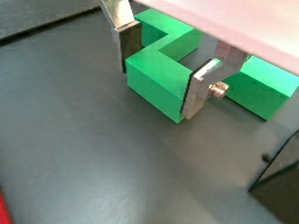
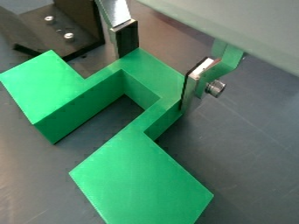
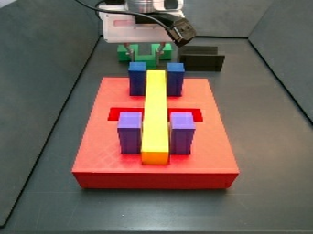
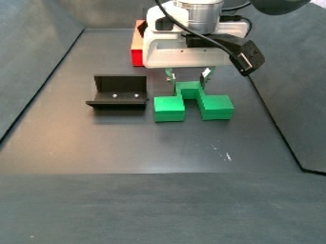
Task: Pick up the green object. Move up. Place the green object on the fixture. Regrasp the green object. Move to above the board. Insert the green object.
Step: Pick up the green object, then move up, then place the green object on the fixture.
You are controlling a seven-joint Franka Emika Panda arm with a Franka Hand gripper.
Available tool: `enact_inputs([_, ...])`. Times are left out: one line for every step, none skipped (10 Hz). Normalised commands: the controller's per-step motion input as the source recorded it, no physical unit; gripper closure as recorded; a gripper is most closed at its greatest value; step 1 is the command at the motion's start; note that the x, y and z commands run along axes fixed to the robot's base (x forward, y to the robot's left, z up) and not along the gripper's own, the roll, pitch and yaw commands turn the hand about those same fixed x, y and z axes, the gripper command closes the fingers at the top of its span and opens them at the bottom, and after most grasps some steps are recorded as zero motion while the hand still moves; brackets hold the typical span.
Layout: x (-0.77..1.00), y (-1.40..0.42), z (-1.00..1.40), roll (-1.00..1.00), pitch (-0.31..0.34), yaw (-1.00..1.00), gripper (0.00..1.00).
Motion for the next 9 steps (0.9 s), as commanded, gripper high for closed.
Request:
enact_inputs([0.00, 0.00, 0.00, 0.00, 0.000, 0.00, 1.00])
enact_inputs([0.00, 0.00, 0.00, 0.00, 0.000, 0.00, 1.00])
enact_inputs([0.00, 0.00, 0.83, 0.00, 0.000, 0.00, 1.00])
enact_inputs([0.03, 0.05, 0.77, 0.00, 0.010, -0.03, 1.00])
enact_inputs([0.02, 0.04, 0.53, 0.00, 0.033, -0.04, 1.00])
enact_inputs([0.04, 0.03, 0.17, -0.01, 0.003, -0.02, 1.00])
enact_inputs([-0.07, 0.00, 0.00, 0.00, -0.009, -0.02, 1.00])
enact_inputs([0.10, 0.22, 0.28, -0.41, 0.000, -0.04, 1.00])
enact_inputs([0.76, 0.14, 0.93, -0.64, 0.131, -0.20, 1.00])
